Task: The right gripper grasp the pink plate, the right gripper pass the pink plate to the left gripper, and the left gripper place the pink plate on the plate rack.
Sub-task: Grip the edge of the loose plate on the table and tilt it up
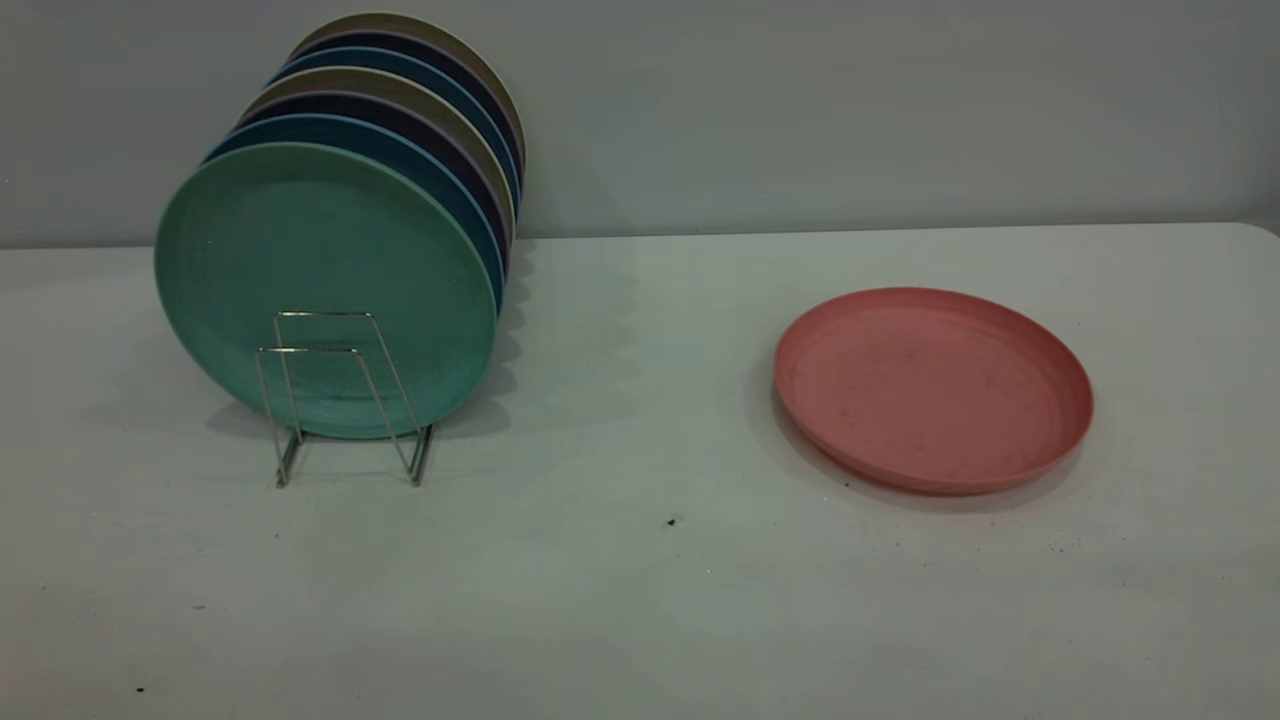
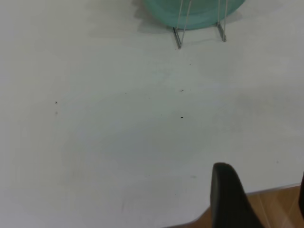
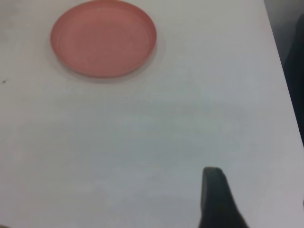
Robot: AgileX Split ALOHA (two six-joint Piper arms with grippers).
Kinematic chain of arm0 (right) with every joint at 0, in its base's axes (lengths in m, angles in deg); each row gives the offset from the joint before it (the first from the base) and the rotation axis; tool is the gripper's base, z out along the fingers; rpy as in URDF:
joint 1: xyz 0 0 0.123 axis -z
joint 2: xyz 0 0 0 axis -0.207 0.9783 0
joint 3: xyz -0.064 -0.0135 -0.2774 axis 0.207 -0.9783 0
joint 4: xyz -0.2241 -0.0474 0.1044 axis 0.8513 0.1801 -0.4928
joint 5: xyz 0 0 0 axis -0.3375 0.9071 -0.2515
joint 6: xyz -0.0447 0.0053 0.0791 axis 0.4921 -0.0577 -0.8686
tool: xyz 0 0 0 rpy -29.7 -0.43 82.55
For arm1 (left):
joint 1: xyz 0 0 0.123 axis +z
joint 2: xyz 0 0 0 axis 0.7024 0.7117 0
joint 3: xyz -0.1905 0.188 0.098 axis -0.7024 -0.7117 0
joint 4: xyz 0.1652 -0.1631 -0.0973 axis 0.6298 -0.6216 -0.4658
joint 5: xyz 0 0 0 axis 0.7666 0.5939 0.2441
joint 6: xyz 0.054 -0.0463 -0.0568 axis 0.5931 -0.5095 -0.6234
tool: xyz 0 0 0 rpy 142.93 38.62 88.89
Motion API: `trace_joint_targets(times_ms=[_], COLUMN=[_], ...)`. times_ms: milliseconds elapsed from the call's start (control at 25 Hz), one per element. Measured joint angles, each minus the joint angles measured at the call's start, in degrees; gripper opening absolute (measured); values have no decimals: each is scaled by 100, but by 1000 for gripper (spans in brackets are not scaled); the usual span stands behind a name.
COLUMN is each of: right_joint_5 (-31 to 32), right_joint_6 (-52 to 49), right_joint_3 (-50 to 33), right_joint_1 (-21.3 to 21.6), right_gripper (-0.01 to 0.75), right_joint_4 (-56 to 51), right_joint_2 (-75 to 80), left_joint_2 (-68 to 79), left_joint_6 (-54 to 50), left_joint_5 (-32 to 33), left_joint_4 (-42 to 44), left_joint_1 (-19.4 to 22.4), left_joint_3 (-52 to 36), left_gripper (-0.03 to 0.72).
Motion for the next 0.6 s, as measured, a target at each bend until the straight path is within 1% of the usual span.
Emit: trace_joint_targets(times_ms=[440, 600], right_joint_5=[0, -12], right_joint_6=[0, 19], right_joint_3=[0, 70], right_joint_1=[0, 0], right_gripper=[446, 446], right_joint_4=[0, -107], right_joint_2=[0, 130], left_joint_2=[0, 194], left_joint_6=[-13, -478], left_joint_5=[-34, -118], left_joint_4=[-39, 85], left_joint_1=[0, 0], left_joint_3=[0, 206], left_gripper=[388, 394])
